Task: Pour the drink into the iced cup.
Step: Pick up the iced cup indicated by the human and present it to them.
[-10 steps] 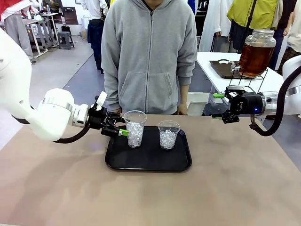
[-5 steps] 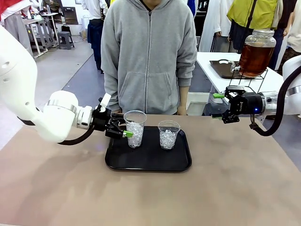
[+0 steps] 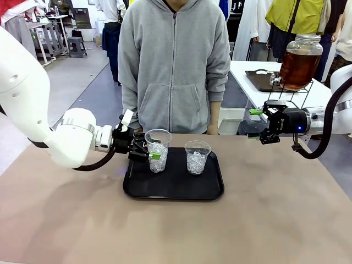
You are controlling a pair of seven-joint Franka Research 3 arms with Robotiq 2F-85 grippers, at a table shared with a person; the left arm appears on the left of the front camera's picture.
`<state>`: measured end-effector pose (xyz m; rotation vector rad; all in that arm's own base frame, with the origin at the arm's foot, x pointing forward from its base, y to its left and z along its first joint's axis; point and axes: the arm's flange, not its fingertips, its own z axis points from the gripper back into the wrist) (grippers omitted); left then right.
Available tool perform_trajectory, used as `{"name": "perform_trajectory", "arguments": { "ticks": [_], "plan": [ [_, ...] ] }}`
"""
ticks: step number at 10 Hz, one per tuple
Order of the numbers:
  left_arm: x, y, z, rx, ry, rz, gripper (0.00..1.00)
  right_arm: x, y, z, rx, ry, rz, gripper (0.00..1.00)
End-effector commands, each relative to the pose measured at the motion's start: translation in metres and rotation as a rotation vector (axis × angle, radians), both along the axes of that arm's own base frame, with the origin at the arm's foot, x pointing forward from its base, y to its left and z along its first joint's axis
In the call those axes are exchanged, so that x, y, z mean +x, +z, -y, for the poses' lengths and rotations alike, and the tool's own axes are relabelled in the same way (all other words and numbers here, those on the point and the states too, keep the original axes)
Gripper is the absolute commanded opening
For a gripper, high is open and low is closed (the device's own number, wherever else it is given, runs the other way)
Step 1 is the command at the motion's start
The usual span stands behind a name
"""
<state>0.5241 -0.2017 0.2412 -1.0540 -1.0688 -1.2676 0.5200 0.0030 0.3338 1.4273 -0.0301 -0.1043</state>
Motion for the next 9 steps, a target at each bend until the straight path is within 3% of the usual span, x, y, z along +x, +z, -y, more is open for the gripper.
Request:
{"name": "perform_trajectory", "arguments": {
  "ticks": [1, 3, 4, 5, 9],
  "plan": [
    [0.0020, -0.0043, 0.0066, -0.028, 0.014, 0.027, 1.00, 0.0004, 0.0012, 0.0002, 0.001, -0.001, 0.003, 1.00],
    [-0.0002, -0.0040, 0.0074, -0.024, -0.003, 0.016, 1.00, 0.0004, 0.0012, 0.0002, 0.001, -0.001, 0.003, 1.00],
    [-0.0007, -0.0053, 0.0080, -0.038, -0.008, -0.010, 0.81, 0.0004, 0.0012, 0.0002, 0.001, -0.001, 0.003, 1.00],
    [-0.0009, -0.0074, 0.0086, -0.038, 0.002, 0.005, 0.78, 0.0004, 0.0012, 0.0002, 0.001, -0.001, 0.003, 1.00],
    [-0.0033, 0.0000, 0.0062, -0.080, 0.059, -0.003, 0.78, 0.0004, 0.0012, 0.0002, 0.001, -0.001, 0.003, 1.00]
  ]
}}
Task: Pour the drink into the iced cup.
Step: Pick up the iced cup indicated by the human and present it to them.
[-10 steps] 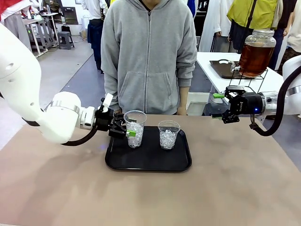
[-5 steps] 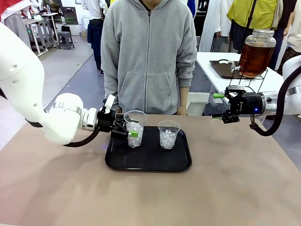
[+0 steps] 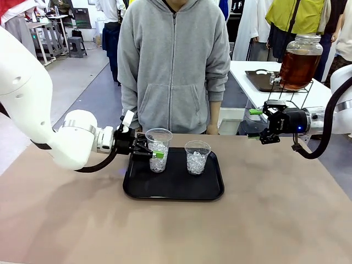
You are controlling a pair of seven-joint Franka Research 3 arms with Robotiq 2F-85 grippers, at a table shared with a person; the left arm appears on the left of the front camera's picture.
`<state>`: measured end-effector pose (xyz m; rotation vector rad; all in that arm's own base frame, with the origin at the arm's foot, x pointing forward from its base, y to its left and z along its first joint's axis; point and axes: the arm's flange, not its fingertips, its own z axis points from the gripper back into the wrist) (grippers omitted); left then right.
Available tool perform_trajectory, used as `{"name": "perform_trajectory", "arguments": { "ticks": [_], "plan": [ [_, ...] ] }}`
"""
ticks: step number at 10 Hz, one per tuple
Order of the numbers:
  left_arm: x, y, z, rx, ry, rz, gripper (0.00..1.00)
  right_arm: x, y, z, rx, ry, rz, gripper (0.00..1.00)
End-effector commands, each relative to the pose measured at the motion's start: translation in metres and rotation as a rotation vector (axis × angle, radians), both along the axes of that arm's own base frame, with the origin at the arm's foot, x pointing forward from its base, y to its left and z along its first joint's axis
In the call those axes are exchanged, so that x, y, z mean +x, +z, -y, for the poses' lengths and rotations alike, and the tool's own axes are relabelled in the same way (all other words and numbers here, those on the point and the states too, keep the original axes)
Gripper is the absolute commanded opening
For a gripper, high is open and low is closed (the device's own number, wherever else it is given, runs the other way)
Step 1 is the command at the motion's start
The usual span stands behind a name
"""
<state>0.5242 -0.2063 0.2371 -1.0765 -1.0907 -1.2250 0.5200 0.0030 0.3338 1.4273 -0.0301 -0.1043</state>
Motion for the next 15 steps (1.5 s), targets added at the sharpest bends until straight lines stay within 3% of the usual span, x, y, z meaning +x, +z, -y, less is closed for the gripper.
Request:
{"name": "perform_trajectory", "arguments": {
  "ticks": [1, 4, 10, 12, 13, 15],
  "plan": [
    [-0.004, 0.014, 0.002, -0.064, 0.068, 0.004, 0.78, 0.000, 0.001, 0.000, 0.001, -0.001, 0.003, 1.00],
    [0.004, 0.069, 0.005, -0.082, 0.121, 0.033, 0.78, 0.000, 0.001, 0.000, 0.001, -0.001, 0.003, 1.00],
    [0.032, 0.144, 0.014, -0.052, 0.138, 0.105, 0.78, 0.000, 0.001, 0.000, 0.001, -0.001, 0.003, 1.00],
    [0.032, 0.160, 0.008, -0.071, 0.132, 0.117, 0.78, 0.000, 0.001, 0.000, 0.001, -0.001, 0.003, 1.00],
    [0.032, 0.142, 0.011, -0.060, 0.140, 0.117, 0.78, 0.000, 0.001, 0.000, 0.001, -0.001, 0.003, 1.00],
    [0.032, 0.142, 0.011, -0.060, 0.140, 0.117, 0.78, 0.000, 0.001, 0.000, 0.001, -0.001, 0.003, 1.00]
  ]
}}
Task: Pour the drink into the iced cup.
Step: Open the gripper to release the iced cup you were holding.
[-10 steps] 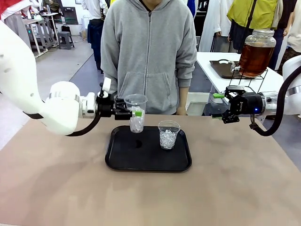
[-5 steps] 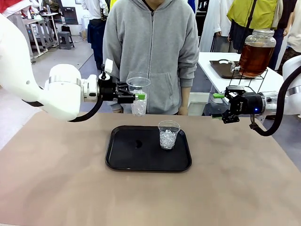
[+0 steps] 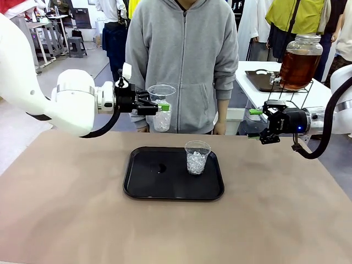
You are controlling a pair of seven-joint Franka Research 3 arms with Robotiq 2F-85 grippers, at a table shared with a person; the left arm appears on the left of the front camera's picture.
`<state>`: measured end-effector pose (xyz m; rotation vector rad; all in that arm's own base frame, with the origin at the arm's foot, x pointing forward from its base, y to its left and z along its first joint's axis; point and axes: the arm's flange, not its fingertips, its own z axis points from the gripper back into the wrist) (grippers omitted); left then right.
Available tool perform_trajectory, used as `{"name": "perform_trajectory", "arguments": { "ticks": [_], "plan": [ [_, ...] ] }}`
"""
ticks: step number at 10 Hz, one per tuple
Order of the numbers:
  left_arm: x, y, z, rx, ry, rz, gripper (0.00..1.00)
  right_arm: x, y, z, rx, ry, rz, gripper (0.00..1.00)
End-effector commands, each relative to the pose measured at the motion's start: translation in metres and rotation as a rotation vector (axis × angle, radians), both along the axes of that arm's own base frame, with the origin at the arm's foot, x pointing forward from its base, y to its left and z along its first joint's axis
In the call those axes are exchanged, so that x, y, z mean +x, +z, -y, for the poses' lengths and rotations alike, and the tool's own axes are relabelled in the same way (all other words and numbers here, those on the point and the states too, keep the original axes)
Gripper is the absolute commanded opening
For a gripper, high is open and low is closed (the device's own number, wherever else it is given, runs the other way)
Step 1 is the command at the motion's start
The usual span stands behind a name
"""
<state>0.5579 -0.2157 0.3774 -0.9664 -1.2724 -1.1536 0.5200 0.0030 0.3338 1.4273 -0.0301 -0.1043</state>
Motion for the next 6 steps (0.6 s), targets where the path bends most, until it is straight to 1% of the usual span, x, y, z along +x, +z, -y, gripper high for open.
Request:
{"name": "perform_trajectory", "arguments": {
  "ticks": [1, 6],
  "plan": [
    [-0.0015, 0.0015, 0.0014, -0.001, -0.004, 0.009, 0.78, 0.0004, 0.0013, 0.0002, 0.001, -0.001, 0.003, 1.00],
    [-0.0015, 0.0015, 0.0014, -0.001, -0.004, 0.009, 0.78, 0.0004, 0.0013, 0.0002, 0.001, -0.001, 0.003, 1.00]
  ]
}}
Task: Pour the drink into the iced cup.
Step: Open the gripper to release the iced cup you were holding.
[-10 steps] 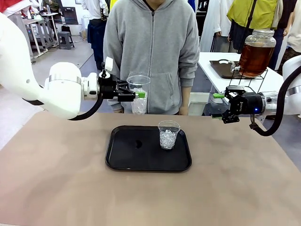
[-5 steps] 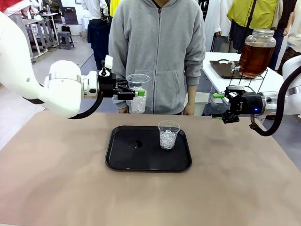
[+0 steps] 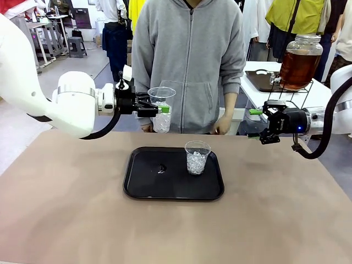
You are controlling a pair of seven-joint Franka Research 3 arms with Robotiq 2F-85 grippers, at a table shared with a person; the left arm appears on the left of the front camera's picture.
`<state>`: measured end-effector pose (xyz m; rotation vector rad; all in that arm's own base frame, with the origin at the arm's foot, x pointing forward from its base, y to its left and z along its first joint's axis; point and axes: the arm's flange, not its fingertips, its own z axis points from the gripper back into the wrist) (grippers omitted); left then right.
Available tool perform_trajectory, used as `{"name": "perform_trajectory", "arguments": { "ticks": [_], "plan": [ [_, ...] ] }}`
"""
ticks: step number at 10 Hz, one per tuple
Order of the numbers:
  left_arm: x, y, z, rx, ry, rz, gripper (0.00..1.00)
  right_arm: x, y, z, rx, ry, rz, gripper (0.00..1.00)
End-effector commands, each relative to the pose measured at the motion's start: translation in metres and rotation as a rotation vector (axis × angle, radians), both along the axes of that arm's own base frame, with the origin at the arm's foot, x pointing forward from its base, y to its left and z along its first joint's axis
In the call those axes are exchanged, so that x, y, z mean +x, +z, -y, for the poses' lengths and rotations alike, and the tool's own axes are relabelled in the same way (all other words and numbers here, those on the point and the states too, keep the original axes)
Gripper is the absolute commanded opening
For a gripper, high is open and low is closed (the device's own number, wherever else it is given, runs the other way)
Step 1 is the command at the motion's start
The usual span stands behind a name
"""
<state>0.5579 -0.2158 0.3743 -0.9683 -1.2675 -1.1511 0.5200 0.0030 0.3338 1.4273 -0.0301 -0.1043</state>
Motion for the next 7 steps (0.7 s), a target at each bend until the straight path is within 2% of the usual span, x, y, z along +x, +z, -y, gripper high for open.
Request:
{"name": "perform_trajectory", "arguments": {
  "ticks": [1, 7],
  "plan": [
    [-0.0016, 0.0046, 0.0012, -0.002, -0.003, 0.014, 0.78, 0.0004, 0.0013, 0.0002, 0.001, -0.001, 0.003, 1.00],
    [-0.0016, 0.0046, 0.0012, -0.002, -0.003, 0.014, 0.78, 0.0004, 0.0013, 0.0002, 0.001, -0.001, 0.003, 1.00]
  ]
}}
